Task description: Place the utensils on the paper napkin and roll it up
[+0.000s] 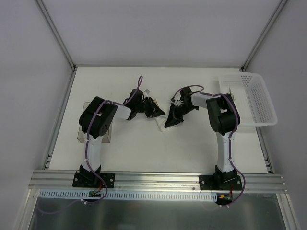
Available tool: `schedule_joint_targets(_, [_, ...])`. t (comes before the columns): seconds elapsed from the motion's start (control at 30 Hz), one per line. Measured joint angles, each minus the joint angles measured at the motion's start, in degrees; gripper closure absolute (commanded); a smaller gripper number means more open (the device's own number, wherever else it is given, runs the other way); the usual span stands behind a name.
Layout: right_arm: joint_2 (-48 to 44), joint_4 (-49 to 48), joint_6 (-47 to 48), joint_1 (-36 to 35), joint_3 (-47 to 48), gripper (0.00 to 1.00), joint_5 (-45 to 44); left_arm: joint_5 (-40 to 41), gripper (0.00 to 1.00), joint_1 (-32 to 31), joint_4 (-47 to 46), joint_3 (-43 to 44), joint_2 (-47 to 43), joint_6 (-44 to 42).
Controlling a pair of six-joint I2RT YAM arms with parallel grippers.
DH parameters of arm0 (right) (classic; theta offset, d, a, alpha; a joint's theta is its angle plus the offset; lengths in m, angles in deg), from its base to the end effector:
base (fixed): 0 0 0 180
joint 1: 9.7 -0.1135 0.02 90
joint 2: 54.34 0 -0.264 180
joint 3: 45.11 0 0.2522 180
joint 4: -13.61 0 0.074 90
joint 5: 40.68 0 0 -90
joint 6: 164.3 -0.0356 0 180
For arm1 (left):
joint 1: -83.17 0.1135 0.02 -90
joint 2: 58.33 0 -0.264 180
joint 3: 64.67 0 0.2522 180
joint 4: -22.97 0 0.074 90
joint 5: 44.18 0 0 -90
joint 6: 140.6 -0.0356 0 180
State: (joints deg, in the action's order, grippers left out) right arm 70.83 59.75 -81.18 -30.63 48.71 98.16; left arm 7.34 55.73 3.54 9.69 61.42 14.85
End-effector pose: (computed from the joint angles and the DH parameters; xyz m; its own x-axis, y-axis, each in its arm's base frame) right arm 0.3720 0.1710 0.1030 -0.9517 -0.2796 -0.1270 -0.2754 0.5942 0.7557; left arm 0.3623 -0.2131 0.1186 -0.9412 -0.3136 -0.1258 0.0028 0.3650 -0.9310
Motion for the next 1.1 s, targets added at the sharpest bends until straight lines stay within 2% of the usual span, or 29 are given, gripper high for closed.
schedule_joint_targets(0.13, [0.02, -0.02, 0.02, 0.0, 0.02, 0.93, 0.0, 0.28, 1.0, -0.74, -0.5, 1.18, 0.26, 0.22])
schedule_joint_targets(0.27, [0.04, 0.0, 0.04, -0.02, 0.04, 0.93, 0.0, 1.33, 0.94, -0.76, 0.79, 2.16, 0.44, 0.0])
schedule_joint_targets(0.4, [0.07, 0.02, 0.04, -0.02, 0.09, 0.93, -0.02, 2.82, 0.75, -0.94, 6.08, 4.52, 1.42, -1.6])
schedule_joint_targets(0.67, [0.17, 0.92, 0.35, -0.09, 0.7, 0.9, -0.31, 3.48, 0.5, -1.66, 17.77, 11.87, 3.3, -5.6])
schedule_joint_targets(0.9, [-1.31, 2.32, 3.15, 1.51, 0.24, 0.89, -0.7, 3.72, 0.48, -1.84, 23.23, 15.1, 3.89, -6.71])
schedule_joint_targets(1.1, [-10.43, 0.74, 3.21, 8.13, -4.35, 0.89, -0.81, 4.46, 0.46, -1.84, 27.06, 16.85, 4.11, -7.76])
